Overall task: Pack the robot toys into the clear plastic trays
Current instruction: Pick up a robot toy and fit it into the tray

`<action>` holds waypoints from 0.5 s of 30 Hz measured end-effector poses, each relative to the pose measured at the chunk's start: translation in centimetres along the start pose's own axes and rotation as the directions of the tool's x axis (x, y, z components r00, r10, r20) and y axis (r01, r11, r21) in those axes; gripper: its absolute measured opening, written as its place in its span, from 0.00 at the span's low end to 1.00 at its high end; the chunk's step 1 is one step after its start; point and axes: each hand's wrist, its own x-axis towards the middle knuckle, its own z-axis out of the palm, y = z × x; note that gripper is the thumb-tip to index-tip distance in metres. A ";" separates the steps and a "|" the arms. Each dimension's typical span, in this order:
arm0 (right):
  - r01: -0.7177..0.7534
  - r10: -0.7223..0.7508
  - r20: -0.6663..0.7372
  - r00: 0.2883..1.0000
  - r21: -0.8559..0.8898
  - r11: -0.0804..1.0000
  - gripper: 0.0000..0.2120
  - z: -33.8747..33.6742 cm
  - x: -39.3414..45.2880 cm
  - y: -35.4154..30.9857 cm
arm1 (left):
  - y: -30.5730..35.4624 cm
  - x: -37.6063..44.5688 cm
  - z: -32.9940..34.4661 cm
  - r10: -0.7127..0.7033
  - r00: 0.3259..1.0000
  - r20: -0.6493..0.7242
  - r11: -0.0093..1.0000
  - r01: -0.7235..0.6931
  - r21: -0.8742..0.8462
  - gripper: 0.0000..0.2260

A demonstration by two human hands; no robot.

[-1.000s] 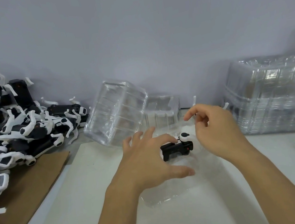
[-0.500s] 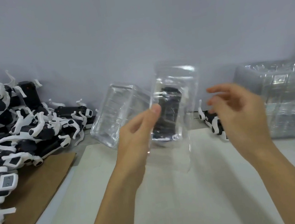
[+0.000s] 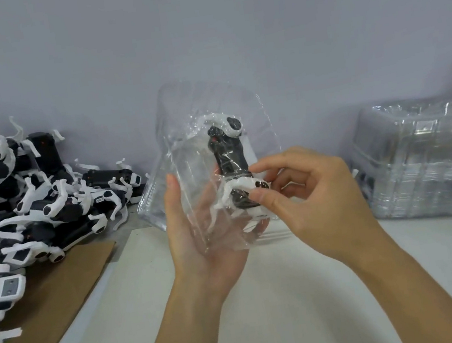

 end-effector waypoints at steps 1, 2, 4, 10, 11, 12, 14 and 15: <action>-0.002 0.002 0.005 1.000 0.011 1.000 0.11 -0.1 0.0 -0.1 | 0.0 0.0 -0.1 -0.004 1.000 0.016 1.000 0.004 0.001 0.40; -0.002 0.002 0.010 1.000 0.019 1.000 0.11 -0.1 0.1 -0.2 | 0.0 0.0 -0.3 -0.006 1.000 0.023 1.000 0.006 0.007 0.40; -0.001 0.000 0.016 1.000 0.027 1.000 0.11 -0.1 0.1 -0.2 | 0.1 0.1 -0.6 -0.003 1.000 0.027 1.000 0.002 0.026 0.40; -0.010 0.009 0.028 1.000 0.038 0.999 0.13 -0.2 0.0 0.0 | 0.2 0.2 -0.8 0.041 0.998 0.054 0.997 -0.044 0.056 0.33; -0.015 0.014 0.029 0.999 0.036 0.999 0.13 -0.2 0.0 0.0 | 0.2 0.2 -0.9 0.046 0.998 0.047 0.997 -0.049 0.055 0.31; -0.019 0.018 0.029 0.999 0.032 0.999 0.13 -0.2 0.0 0.0 | 0.2 0.3 -1.0 0.051 0.998 0.030 0.997 -0.053 0.060 0.30; -0.024 0.024 0.028 0.999 0.014 1.000 0.13 -0.3 0.0 0.1 | 0.2 0.3 -1.0 0.061 0.998 -0.016 0.995 -0.060 0.084 0.30; -0.024 0.023 0.027 0.999 0.001 1.000 0.12 -0.4 0.0 0.1 | 0.2 0.3 -1.0 0.060 0.998 -0.028 0.994 -0.057 0.095 0.30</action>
